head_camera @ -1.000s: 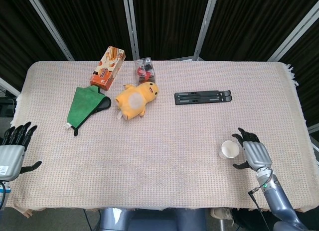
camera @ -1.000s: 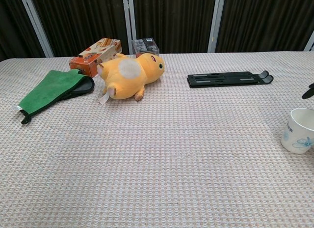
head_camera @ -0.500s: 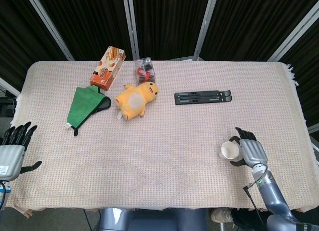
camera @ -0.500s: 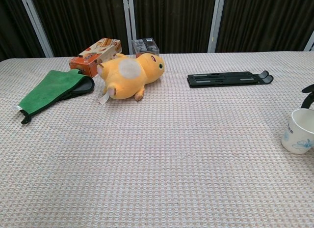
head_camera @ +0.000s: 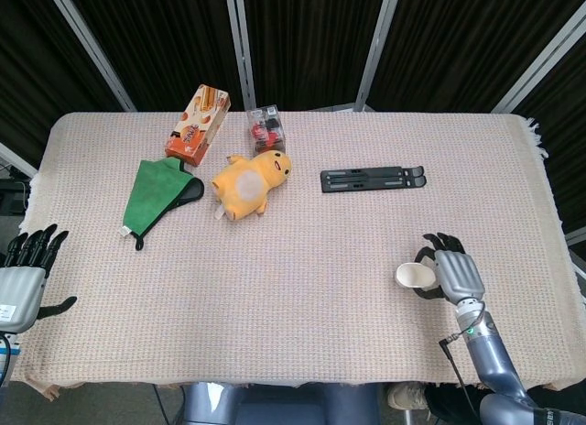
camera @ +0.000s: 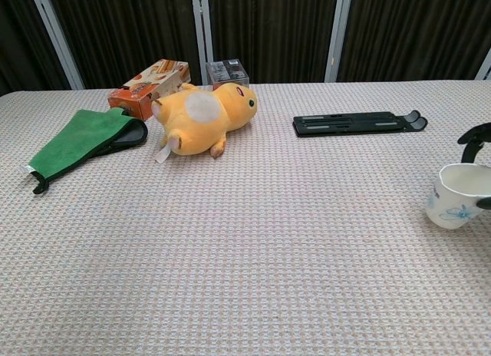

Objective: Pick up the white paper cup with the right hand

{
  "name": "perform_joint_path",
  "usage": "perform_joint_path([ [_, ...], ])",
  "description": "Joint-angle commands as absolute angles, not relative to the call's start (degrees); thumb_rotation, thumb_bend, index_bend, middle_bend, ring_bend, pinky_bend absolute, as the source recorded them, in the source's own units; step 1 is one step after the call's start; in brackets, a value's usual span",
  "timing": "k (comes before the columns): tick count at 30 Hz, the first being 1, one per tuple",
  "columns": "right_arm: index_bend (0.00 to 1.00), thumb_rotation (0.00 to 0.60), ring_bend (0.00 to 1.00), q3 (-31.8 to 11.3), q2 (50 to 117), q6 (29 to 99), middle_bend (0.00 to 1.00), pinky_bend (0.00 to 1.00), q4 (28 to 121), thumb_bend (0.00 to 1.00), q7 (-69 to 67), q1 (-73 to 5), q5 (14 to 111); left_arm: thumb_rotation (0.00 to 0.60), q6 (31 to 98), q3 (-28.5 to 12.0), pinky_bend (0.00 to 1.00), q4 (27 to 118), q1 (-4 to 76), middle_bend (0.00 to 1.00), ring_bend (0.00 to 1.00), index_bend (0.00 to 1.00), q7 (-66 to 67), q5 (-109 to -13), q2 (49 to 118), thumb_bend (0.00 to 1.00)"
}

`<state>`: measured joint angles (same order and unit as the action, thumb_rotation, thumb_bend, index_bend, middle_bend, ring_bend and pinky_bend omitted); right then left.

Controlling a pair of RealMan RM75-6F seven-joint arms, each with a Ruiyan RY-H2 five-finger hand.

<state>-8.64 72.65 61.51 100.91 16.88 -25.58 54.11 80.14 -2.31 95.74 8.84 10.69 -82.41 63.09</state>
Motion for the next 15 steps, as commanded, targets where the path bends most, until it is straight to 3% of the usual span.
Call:
perform_joint_path([
  [1,0.45,0.600,0.00,-9.42,72.78,61.28,0.15,0.00,102.13,0.23,15.44,-25.70,53.33,0.600,80.14,-2.31,0.00,95.73,8.85,0.00,0.00,0.00,10.71,-82.41,63.10,0.00],
  [15,0.45,0.600,0.00,-13.19,80.50,62.05,0.15,0.00,99.58,0.23,11.09,-27.87,47.11,0.600,80.18,-2.34,0.00,95.69,8.84,0.00,0.00,0.00,10.73,-82.33,63.16,0.00],
])
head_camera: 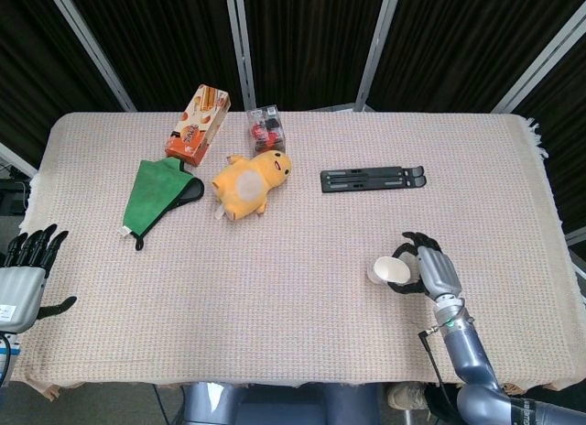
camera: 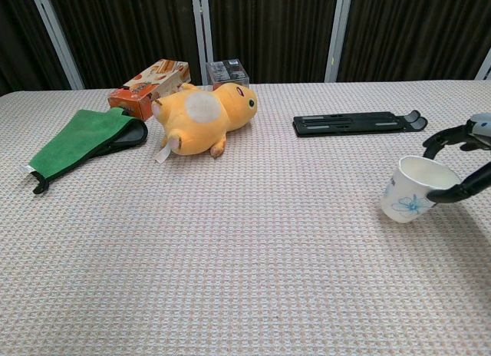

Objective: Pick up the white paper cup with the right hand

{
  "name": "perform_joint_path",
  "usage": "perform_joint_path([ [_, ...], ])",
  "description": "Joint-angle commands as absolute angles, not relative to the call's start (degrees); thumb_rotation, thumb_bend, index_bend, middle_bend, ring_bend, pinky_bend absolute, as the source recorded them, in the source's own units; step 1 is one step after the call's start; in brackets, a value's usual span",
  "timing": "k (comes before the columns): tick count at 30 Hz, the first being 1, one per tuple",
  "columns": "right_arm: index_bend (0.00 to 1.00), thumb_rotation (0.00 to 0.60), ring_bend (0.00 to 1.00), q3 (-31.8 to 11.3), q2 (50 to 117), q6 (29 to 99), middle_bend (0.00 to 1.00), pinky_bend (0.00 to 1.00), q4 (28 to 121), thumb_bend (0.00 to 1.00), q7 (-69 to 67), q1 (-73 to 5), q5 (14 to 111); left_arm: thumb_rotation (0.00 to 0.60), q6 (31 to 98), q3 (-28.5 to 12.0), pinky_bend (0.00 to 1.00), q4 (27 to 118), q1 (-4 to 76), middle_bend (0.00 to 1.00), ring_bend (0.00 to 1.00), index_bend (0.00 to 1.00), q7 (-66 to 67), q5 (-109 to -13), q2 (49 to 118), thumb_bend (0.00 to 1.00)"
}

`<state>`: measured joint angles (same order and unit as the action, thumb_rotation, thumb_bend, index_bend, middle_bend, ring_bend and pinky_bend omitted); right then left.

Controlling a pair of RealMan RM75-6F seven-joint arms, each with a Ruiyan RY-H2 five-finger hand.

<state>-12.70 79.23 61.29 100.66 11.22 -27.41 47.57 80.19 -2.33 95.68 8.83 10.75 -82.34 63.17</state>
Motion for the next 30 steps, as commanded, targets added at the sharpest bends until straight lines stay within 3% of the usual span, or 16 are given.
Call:
perform_joint_path([
  [1,0.45,0.600,0.00,-13.27,80.94,62.22,0.15,0.00,99.18,0.23,11.09,-27.97,47.03,0.600,80.16,-2.34,0.00,95.68,8.84,0.00,0.00,0.00,10.71,-82.33,63.15,0.00],
  [20,0.46,0.600,0.00,-12.35,80.11,61.38,0.14,0.00,93.33,0.23,15.52,-28.43,39.09,0.600,80.16,-2.30,0.00,95.77,8.84,0.00,0.00,0.00,10.75,-82.37,63.09,0.00],
  [22,0.43,0.600,0.00,-12.09,80.08,62.00,0.10,0.00,92.98,0.23,16.65,-28.39,38.08,0.600,80.17,-2.31,0.00,95.78,8.84,0.00,0.00,0.00,10.76,-82.36,63.09,0.00],
  [26,0.29,0.600,0.00,-11.55,80.01,62.95,0.02,0.00,92.80,0.22,18.69,-28.50,37.35,0.600,80.17,-2.31,0.00,95.78,8.84,0.00,0.00,0.00,10.77,-82.36,63.10,0.00],
  [30,0.16,0.600,0.00,-11.22,80.11,64.26,0.00,0.00,93.22,0.22,19.99,-28.46,37.82,0.600,80.16,-2.29,0.00,95.75,8.85,0.00,0.00,0.00,10.73,-82.39,63.08,0.00],
])
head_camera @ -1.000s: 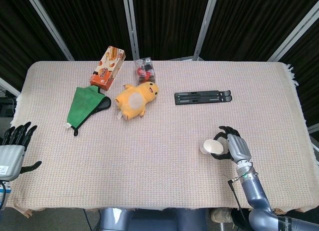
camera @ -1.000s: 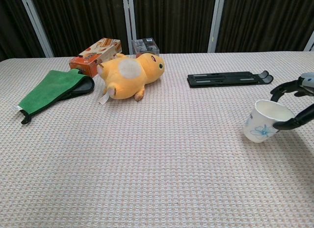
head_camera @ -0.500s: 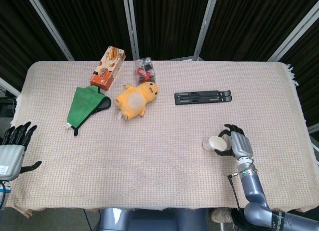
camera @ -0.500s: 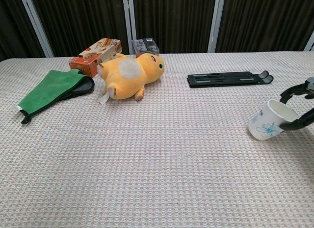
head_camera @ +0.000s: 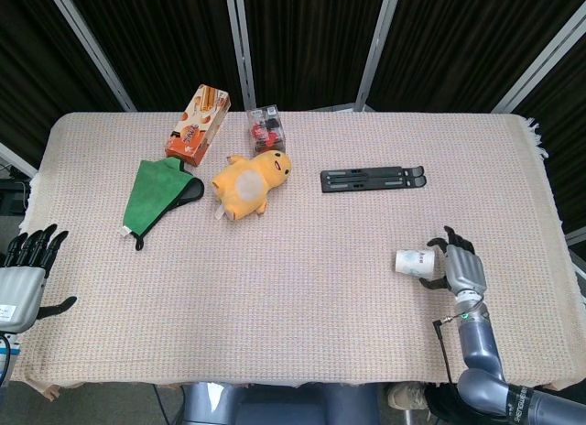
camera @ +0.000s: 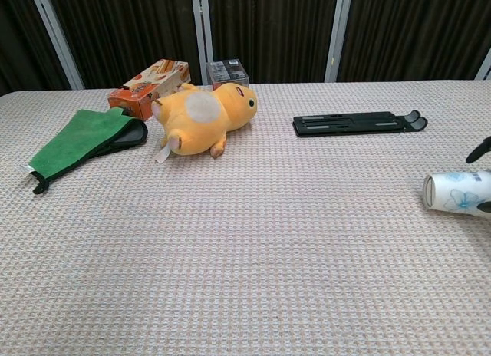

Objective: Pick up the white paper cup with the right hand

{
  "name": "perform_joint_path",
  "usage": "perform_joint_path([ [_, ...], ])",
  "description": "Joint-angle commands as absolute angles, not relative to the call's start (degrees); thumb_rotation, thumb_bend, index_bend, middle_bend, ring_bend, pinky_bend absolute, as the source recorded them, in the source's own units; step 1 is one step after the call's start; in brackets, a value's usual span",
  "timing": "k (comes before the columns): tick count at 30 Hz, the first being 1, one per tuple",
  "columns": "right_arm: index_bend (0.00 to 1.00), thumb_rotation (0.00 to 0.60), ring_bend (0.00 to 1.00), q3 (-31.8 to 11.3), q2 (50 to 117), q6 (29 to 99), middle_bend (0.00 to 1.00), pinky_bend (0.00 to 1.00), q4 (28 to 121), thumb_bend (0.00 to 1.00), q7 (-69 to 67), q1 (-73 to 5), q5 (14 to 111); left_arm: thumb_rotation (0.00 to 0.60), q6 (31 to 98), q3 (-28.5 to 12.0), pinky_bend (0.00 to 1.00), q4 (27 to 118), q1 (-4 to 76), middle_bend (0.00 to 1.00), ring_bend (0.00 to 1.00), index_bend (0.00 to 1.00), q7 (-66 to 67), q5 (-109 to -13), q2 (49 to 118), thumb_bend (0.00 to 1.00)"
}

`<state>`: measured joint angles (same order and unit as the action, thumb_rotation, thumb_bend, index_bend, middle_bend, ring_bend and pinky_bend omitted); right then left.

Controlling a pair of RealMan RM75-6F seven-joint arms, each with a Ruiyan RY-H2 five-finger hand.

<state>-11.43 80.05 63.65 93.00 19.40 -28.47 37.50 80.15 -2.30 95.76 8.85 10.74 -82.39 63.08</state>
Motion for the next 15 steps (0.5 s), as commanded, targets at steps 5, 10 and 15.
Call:
perform_joint_path([
  [5,0.11,0.600,0.00,-10.65,80.83,65.77,0.00,0.00,93.58,0.22,21.77,-28.62,39.09,0.600,80.19,-2.27,0.00,95.74,8.83,0.00,0.00,0.00,10.65,-82.45,63.07,0.00],
  [10,0.16,0.600,0.00,-9.52,82.91,68.66,0.00,0.00,93.25,0.21,26.31,-29.40,40.50,0.600,80.15,-2.25,0.00,95.69,8.85,0.00,0.00,0.00,10.44,-82.53,63.02,0.00],
  [15,0.25,0.600,0.00,-8.88,86.73,72.93,0.01,0.00,90.83,0.21,30.22,-29.94,43.41,0.600,80.08,-2.22,0.00,95.62,8.87,0.00,0.00,0.00,10.16,-82.59,62.95,0.00],
])
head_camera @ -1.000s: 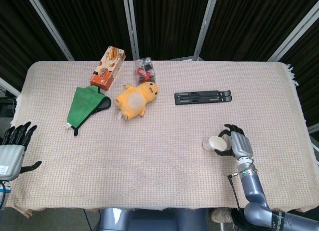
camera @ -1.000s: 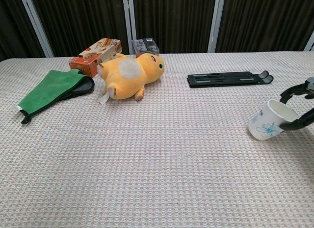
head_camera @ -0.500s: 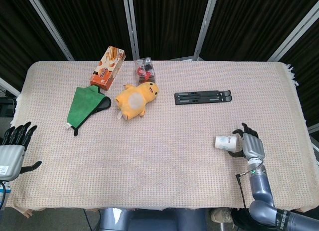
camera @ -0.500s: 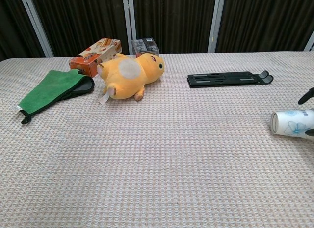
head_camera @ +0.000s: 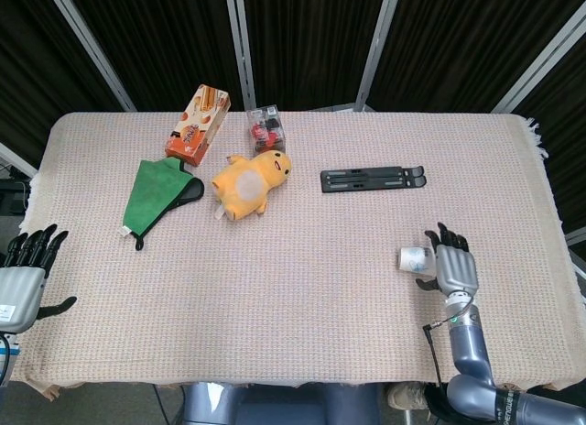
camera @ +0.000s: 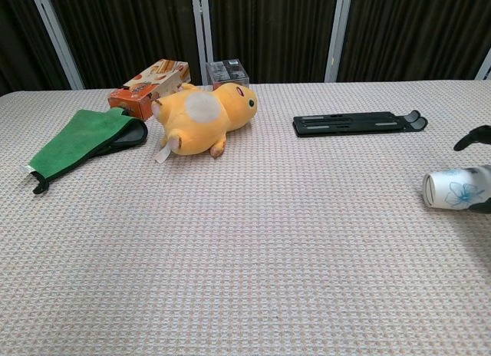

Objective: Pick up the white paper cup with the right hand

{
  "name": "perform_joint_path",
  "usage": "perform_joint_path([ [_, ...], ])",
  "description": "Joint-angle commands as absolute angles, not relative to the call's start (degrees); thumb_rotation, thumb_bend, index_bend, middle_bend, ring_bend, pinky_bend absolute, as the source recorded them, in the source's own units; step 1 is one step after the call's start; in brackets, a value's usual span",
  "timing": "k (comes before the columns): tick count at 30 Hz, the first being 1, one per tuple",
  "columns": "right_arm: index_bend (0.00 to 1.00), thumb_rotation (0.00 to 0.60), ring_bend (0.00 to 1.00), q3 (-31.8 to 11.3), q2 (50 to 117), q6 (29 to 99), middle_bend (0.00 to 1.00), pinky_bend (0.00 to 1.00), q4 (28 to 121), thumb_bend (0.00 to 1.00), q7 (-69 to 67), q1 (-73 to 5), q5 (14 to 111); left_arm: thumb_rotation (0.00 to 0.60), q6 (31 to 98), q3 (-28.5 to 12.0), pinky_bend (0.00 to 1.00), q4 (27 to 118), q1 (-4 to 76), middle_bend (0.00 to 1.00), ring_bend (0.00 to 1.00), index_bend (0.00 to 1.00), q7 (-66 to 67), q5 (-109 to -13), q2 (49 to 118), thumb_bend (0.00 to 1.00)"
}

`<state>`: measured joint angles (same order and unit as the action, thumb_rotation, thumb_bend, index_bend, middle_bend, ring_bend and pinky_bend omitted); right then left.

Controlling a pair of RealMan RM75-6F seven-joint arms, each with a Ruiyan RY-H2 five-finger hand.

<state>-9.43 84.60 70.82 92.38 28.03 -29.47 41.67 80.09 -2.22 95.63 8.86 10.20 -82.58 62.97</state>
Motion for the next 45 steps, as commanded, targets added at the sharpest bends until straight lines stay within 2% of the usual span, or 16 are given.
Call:
perform_joint_path([
  [1,0.26,0.600,0.00,-8.75,87.45,73.37,0.01,0.00,90.30,0.21,31.15,-30.16,43.81,0.600,80.05,-2.21,0.00,95.61,8.88,0.00,0.00,0.00,10.10,-82.61,62.93,0.00],
  [10,0.33,0.600,0.00,-9.25,92.69,74.26,0.05,0.00,87.40,0.21,37.52,-31.59,42.12,0.600,79.86,-2.18,0.00,95.49,8.96,0.00,0.00,0.00,9.73,-82.69,62.83,0.00],
  [21,0.45,0.600,0.00,-9.91,94.79,75.30,0.14,0.00,83.39,0.23,40.58,-31.70,42.46,0.600,79.78,-2.13,0.00,95.44,8.99,0.00,0.00,0.00,9.53,-82.76,62.77,0.00],
  [29,0.47,0.600,0.00,-10.96,94.00,75.92,0.16,0.00,84.70,0.24,39.28,-31.21,44.79,0.600,79.82,-2.14,0.00,95.53,8.98,0.00,0.00,0.00,9.78,-82.69,62.79,0.00],
  [31,0.47,0.600,0.00,-14.94,93.01,76.00,0.16,0.00,88.76,0.24,33.81,-30.43,43.82,0.600,79.81,-2.16,0.00,95.58,8.99,0.00,0.00,0.00,9.86,-82.64,62.80,0.00],
  [36,0.47,0.600,0.00,-20.88,91.19,73.53,0.16,0.00,93.45,0.22,25.15,-28.97,40.02,0.600,79.92,-2.15,0.00,95.55,8.95,0.00,0.00,0.00,9.98,-82.66,62.86,0.00],
  [45,0.47,0.600,0.00,-26.43,94.13,71.67,0.16,0.00,91.97,0.21,4.88,-25.86,42.43,0.600,79.94,-2.16,0.00,95.50,8.96,0.00,0.00,0.00,10.01,-82.68,62.91,0.00],
])
